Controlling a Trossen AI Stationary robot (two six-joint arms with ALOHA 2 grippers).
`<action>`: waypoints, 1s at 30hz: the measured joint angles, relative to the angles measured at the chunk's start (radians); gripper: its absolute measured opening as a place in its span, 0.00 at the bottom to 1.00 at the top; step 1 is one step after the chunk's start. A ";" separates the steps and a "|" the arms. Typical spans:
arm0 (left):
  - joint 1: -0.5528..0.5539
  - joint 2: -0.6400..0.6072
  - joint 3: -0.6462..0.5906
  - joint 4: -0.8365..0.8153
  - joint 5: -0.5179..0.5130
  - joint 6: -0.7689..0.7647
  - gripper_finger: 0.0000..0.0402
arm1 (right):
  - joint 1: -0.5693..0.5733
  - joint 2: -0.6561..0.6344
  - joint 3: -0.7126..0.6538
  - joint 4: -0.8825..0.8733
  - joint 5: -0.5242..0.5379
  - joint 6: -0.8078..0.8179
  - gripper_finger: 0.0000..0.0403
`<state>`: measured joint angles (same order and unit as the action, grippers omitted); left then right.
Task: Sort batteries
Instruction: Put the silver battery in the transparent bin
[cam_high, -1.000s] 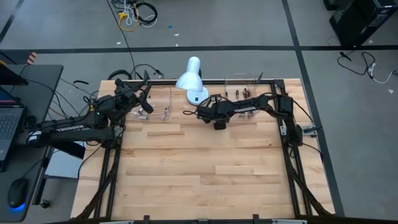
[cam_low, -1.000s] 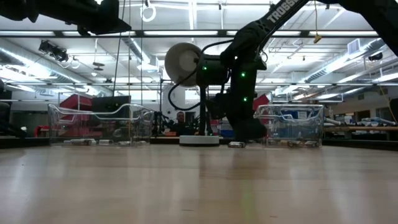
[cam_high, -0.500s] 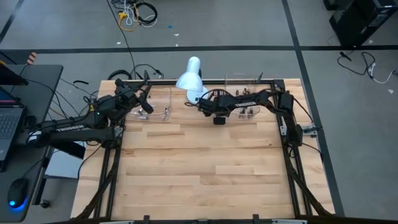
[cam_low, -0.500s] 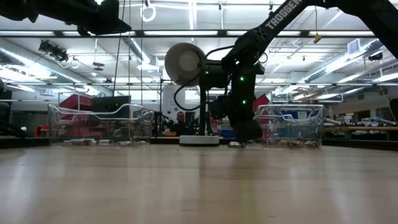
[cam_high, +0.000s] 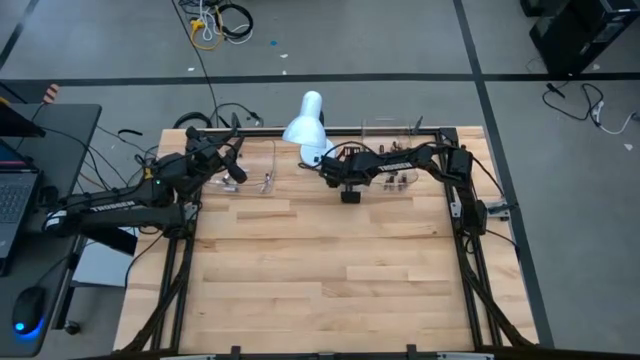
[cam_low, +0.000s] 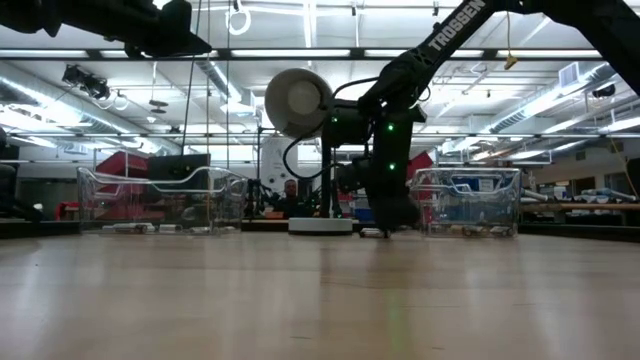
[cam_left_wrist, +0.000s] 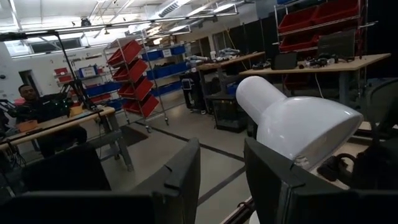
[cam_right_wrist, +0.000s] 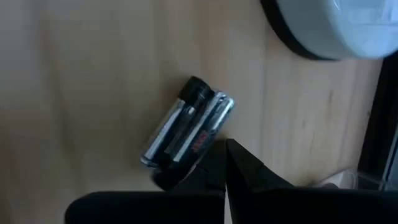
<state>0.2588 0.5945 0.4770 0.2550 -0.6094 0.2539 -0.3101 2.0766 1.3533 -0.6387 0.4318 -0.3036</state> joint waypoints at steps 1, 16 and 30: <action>0.000 0.000 0.000 -0.004 0.000 0.000 0.30 | 0.008 0.000 0.000 0.001 -0.012 0.008 0.00; -0.001 0.027 -0.001 -0.389 0.494 -0.081 0.30 | 0.134 -0.109 0.054 -0.061 -0.057 0.128 0.00; -0.260 0.214 -0.180 -0.296 0.423 -0.219 0.13 | 0.271 -0.140 -0.057 0.134 -0.113 0.215 0.00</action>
<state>-0.0007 0.8090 0.2971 -0.0415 -0.1866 0.0351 -0.0387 1.9369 1.2963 -0.5051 0.3193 -0.0887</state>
